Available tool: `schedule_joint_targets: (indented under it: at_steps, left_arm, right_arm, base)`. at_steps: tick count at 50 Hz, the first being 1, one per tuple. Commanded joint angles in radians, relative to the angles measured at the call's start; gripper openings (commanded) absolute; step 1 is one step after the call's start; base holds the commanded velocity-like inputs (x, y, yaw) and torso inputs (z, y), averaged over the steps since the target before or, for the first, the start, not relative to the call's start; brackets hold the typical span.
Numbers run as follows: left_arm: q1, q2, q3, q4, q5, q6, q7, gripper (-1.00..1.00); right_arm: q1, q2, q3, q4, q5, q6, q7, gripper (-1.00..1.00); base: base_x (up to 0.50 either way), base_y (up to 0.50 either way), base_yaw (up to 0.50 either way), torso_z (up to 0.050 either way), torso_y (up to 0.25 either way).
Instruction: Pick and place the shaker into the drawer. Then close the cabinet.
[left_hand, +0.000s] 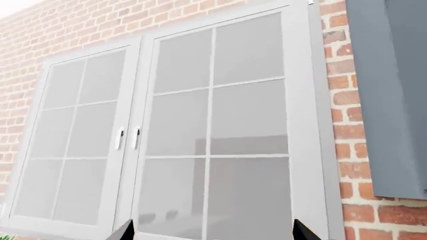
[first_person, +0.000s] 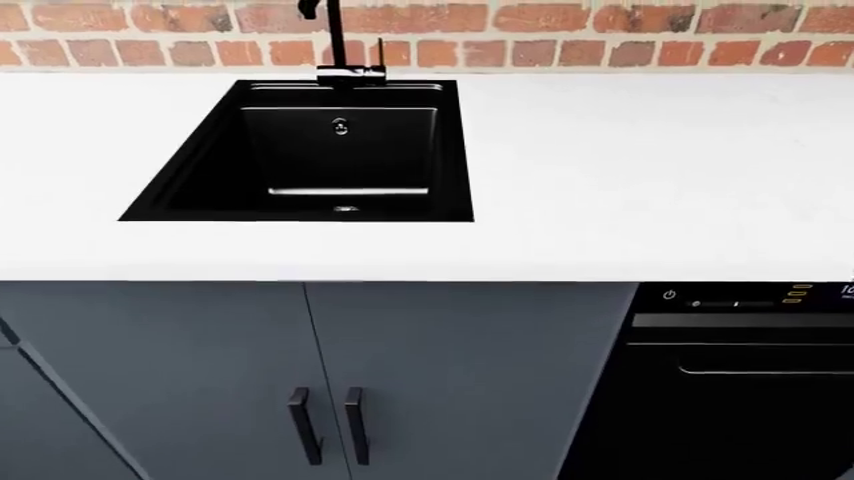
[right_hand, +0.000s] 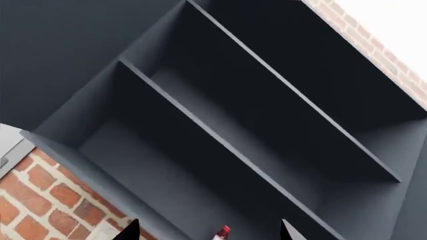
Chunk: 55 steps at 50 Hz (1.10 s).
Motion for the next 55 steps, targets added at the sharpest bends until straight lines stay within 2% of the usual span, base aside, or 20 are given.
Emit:
schedule_joint_targets:
  at_steps: [1, 44, 47, 55]
  left_arm:
    - [-0.066, -0.001, -0.019, 0.008, -0.016, -0.034, -0.025, 1.0]
    - [-0.017, 0.007, -0.048, 0.069, -0.045, -0.068, -0.017, 1.0]
    - [-0.02, 0.008, -0.049, 0.068, -0.046, -0.069, -0.018, 1.0]
    - [-0.028, 0.004, -0.053, 0.075, -0.052, -0.085, -0.02, 1.0]
  right_arm:
    - [0.045, -0.009, -0.058, 0.005, -0.034, 0.004, -0.053, 1.0]
    - [0.006, 0.015, -0.057, -0.08, -0.063, 0.022, -0.091, 1.0]
    - [-0.006, 0.008, -0.017, -0.08, -0.053, 0.022, -0.075, 1.0]
    - [-0.011, -0.002, 0.038, -0.079, -0.041, 0.041, -0.047, 1.0]
  base:
    - [0.5, 0.0, 0.0, 0.0, 0.0]
    - [0.5, 0.04, 0.0, 0.0, 0.001]
    - [0.5, 0.0, 0.0, 0.0, 0.003]
    - [0.0, 0.0, 0.0, 0.0, 0.001]
